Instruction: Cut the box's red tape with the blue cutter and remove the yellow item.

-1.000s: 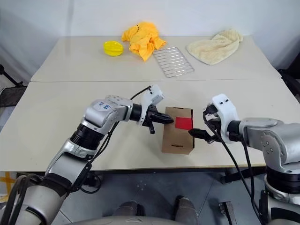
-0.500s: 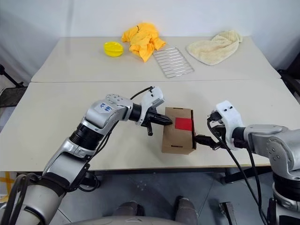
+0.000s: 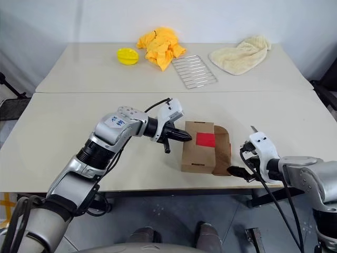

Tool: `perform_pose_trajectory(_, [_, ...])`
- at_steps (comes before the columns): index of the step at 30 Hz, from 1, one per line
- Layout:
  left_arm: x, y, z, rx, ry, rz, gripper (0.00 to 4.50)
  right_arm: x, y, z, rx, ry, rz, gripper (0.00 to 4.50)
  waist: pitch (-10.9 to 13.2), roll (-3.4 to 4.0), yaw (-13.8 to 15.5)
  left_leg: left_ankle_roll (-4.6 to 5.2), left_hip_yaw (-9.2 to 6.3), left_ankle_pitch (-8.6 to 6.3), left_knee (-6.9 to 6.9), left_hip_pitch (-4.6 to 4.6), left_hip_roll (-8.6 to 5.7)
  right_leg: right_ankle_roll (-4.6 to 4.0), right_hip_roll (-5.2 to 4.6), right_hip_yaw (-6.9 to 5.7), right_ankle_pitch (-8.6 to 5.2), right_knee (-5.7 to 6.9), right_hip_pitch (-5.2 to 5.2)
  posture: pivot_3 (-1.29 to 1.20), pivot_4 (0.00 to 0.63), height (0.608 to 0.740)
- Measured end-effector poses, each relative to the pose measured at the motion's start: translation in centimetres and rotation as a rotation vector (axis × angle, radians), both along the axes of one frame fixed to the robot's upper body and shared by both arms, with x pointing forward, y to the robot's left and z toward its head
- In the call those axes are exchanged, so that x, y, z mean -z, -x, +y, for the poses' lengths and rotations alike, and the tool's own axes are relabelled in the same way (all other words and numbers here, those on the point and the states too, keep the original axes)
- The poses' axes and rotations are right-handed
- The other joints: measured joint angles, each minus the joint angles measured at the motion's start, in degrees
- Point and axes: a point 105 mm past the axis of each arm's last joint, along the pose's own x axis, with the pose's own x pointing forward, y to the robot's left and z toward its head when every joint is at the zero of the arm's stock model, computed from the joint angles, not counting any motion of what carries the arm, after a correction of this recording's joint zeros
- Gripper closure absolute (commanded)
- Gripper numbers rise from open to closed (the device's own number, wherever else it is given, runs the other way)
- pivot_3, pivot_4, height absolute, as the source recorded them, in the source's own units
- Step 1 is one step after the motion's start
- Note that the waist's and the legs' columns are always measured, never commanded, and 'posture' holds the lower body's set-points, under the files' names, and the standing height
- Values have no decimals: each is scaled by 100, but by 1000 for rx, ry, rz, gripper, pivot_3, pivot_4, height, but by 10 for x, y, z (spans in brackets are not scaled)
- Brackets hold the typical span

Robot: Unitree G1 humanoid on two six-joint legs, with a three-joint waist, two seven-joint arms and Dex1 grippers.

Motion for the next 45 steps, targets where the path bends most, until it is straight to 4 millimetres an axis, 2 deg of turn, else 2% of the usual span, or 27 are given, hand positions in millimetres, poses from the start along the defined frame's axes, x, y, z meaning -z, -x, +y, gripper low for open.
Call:
perform_pose_trajectory(6, [2, 3, 5, -13, -8, 9, 4500, 1, -2, -3, -15, -38, -7, 28, -5, -8, -3, 0, 0, 0, 0, 21, 1, 0, 0, 3, 0, 0, 20, 0, 150, 740])
perform_pose_trajectory(11, [1, 4, 11, -23, -12, 6, 4500, -8, -12, -2, 23, -201, 18, 28, -4, -6, -10, 0, 2, 0, -3, 23, 2, -1, 0, 4, 0, 2, 19, 0, 150, 740])
perform_pose_trajectory(17, [1, 9, 13, -16, -19, 1, 4500, -40, -28, 5, 33, -417, -20, 28, 0, 3, -14, 0, 6, 0, -10, 19, 2, -2, 0, 4, 0, 1, 11, 0, 150, 740])
perform_pose_trajectory(19, [1, 9, 13, -18, -20, 2, 4500, -44, -30, 5, 38, -457, -16, 28, 0, 3, 7, 0, 6, 0, -7, 17, 2, -2, 0, 4, 0, 1, 11, 0, 150, 740])
perform_pose_trajectory(22, [0, 10, 14, -19, -23, 3, 4500, -41, -29, 5, 39, -468, 9, 28, 0, 3, 6, 0, 6, 0, -8, 16, 2, -1, 0, 4, 0, 0, 10, 0, 150, 740])
perform_pose_trajectory(28, [1, 16, 19, -20, -34, 0, 4500, -15, -26, 19, -4, -476, 147, 28, 0, 5, -29, 0, 12, 0, -10, 17, 2, -1, 0, 9, 0, 3, 5, 0, 150, 740])
perform_pose_trajectory(32, [3, 23, 21, -17, -36, 14, 4500, -14, -32, 32, -70, -496, 167, 28, 0, 5, -33, 0, 15, 0, -11, 21, 2, -1, 1, 13, 0, 4, 4, 0, 150, 740])
perform_pose_trajectory(45, [4, 25, 38, -65, -73, 23, 4500, -14, -52, 49, -162, -572, 191, 28, -1, 5, -109, -1, 19, 0, -9, 32, 3, -2, 2, 20, 0, 12, 8, 0, 150, 740])
